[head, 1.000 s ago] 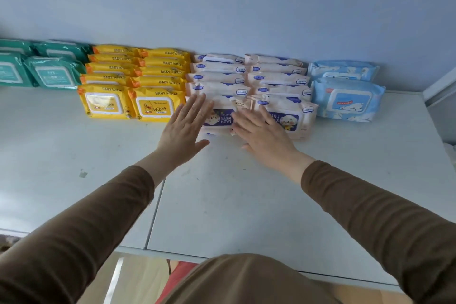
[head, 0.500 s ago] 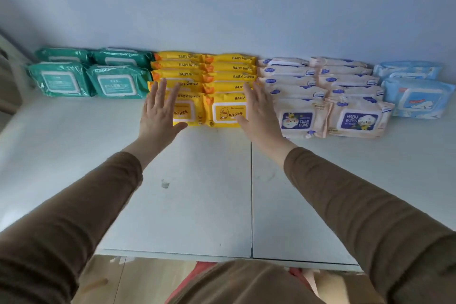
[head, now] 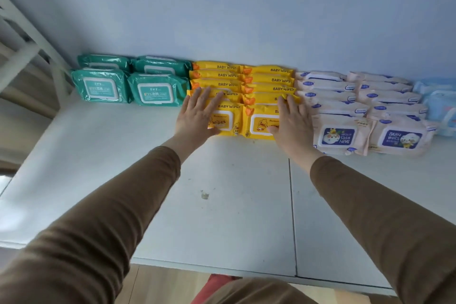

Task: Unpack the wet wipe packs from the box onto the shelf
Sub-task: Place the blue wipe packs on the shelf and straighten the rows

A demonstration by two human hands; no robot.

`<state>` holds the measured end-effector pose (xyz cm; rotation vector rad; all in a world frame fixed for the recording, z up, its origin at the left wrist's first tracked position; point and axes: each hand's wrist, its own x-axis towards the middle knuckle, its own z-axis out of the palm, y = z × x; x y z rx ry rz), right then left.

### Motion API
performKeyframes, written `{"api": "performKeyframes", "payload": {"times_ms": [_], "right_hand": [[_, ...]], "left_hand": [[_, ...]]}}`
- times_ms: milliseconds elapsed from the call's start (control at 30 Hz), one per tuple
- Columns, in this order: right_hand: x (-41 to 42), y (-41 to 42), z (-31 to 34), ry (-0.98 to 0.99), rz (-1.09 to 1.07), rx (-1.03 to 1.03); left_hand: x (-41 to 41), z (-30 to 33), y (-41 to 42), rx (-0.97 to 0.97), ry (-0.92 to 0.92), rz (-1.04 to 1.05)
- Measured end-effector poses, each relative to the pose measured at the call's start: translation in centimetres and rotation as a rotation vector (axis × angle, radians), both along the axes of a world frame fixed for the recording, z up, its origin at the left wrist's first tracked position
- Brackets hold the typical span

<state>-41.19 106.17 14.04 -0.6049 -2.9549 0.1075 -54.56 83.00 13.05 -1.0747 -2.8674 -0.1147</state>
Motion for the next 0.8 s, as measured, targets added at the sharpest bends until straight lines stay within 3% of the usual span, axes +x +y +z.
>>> {"api": "performKeyframes", "payload": {"times_ms": [167,333,500,800], "right_hand": [[0.9,-3.5,0.1,0.212,0.09,-0.019],[-2.2,-9.8,0.9,0.392,0.289,-0.189],[-7.5,-16.2,1.4,0.325,0.405,-0.208],[-18.8,-24.3,1.0,0.092,0.518,0.116]], "left_hand": [[3.2,-0.6,-2.6,0.162,-0.083,0.053],[1.1,-0.4,-9.4,0.234,-0.101,0.203],[-3.7,1.0,-16.3,0.251,-0.099,0.34],[-13.5,1.8,-23.4,0.111,-0.035,0.285]]}}
